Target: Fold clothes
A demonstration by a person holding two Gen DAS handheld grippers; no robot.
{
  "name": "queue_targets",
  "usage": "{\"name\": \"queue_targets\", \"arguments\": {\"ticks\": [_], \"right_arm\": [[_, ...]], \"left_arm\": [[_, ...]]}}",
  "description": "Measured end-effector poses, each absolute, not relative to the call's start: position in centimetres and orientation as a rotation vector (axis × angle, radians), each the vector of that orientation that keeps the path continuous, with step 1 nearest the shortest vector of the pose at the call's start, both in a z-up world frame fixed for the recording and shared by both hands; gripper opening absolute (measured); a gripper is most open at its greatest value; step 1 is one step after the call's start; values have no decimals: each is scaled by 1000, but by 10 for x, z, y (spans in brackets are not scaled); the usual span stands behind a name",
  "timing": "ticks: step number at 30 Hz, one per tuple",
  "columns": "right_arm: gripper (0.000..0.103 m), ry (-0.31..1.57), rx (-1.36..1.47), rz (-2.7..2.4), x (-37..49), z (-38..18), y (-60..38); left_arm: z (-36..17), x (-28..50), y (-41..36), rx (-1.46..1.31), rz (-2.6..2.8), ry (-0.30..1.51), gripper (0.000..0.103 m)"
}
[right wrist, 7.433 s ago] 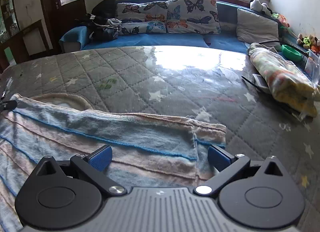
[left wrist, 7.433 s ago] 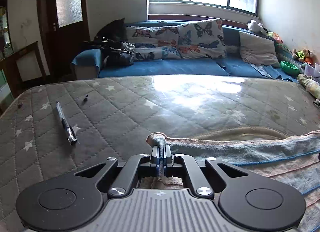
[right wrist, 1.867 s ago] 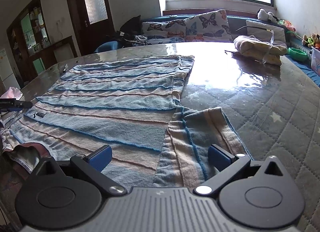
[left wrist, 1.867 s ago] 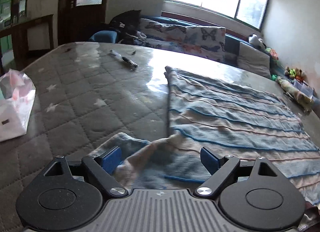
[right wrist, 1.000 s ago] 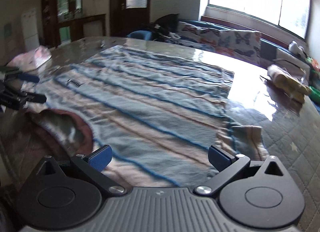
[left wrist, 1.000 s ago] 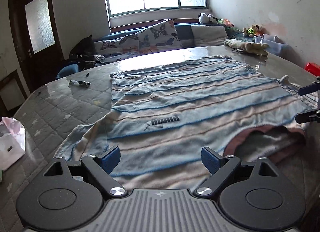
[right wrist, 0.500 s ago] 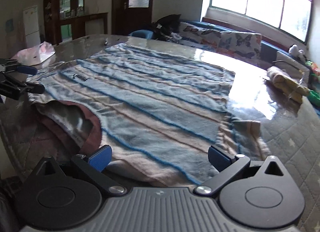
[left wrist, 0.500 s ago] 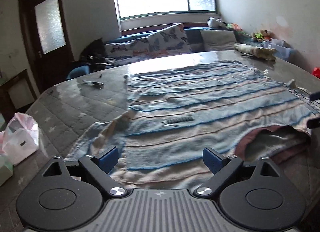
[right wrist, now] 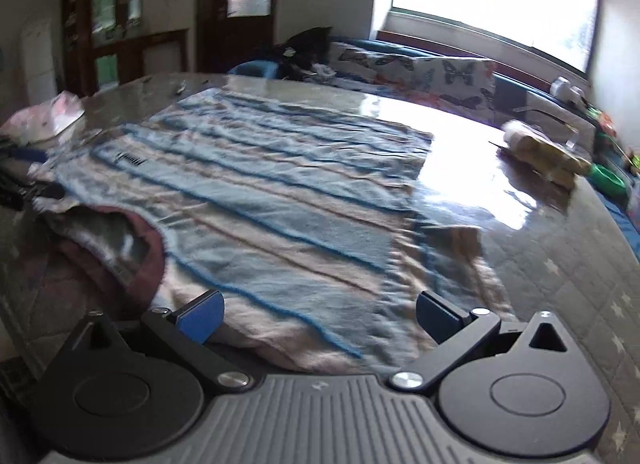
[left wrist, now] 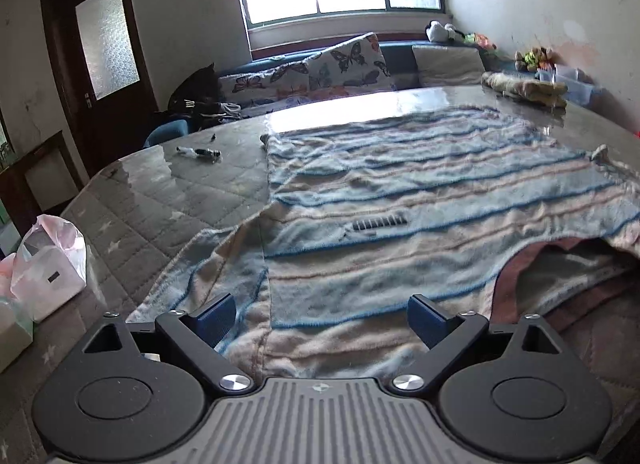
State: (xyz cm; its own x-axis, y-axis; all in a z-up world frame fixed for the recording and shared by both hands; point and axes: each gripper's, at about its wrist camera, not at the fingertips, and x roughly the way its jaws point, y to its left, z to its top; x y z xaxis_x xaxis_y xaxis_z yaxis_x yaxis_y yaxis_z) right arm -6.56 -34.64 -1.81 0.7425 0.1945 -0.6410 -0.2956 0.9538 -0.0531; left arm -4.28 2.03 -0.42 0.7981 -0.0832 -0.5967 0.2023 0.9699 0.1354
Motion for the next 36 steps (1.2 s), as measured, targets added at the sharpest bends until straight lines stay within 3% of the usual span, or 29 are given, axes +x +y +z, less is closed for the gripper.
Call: {"name": "queue_targets", "arguments": {"ticks": [7,16,29,36], "right_arm": [[103,665,-68,130,-57,-17,-383],[100,665,75,-24,-55,-25,-424],[67,650,180,-83,-65,-31,-438],[35,648,193,-121,-68,-30,-441]], "left_arm": [[6,-34,7,157,-195,601,103],[12,-21,-24,135,-265,573,103],[18,-13,-53,130,-319,559,103],[17,-12,-60,130,-336,561,103]]}}
